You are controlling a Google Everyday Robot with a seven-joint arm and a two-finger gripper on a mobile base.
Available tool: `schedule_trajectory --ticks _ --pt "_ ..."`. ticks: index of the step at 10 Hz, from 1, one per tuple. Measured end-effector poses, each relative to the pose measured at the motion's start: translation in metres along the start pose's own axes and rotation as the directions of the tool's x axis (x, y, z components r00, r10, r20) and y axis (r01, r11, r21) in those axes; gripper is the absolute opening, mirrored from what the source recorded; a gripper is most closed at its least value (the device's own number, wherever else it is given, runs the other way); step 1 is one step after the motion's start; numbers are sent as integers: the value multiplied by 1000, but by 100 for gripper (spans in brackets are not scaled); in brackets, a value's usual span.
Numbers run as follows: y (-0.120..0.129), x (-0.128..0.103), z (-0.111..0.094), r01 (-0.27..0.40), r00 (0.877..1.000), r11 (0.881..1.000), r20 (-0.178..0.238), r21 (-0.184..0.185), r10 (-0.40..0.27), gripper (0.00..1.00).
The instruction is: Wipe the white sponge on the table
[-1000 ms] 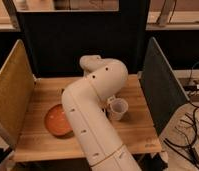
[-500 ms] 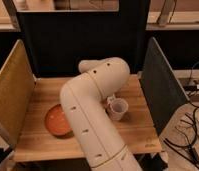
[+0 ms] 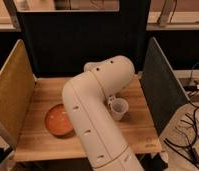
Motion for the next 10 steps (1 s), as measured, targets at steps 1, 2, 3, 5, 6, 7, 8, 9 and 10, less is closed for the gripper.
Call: schedule_trajectory --ticks 1,2,3,5,6,7,8,9,10 --pt "-10 -5 -2 -22 1000 1000 10 13 21 0" --pt "-16 -11 -5 -37 999 999 20 25 37 0" --pt "-18 -17 -6 -43 999 999 29 32 42 0" --pt "-15 -34 -6 -39 998 998 48 45 37 0" --pt "-12 -43 -7 -31 998 998 59 48 28 0" --pt "-5 -51 -9 -15 998 999 69 51 12 0" --pt "7 -61 -13 13 996 998 82 55 -18 0" --pt "24 -70 -17 52 994 997 95 58 -57 0" --pt "39 -75 -21 88 990 994 104 58 -94 0"
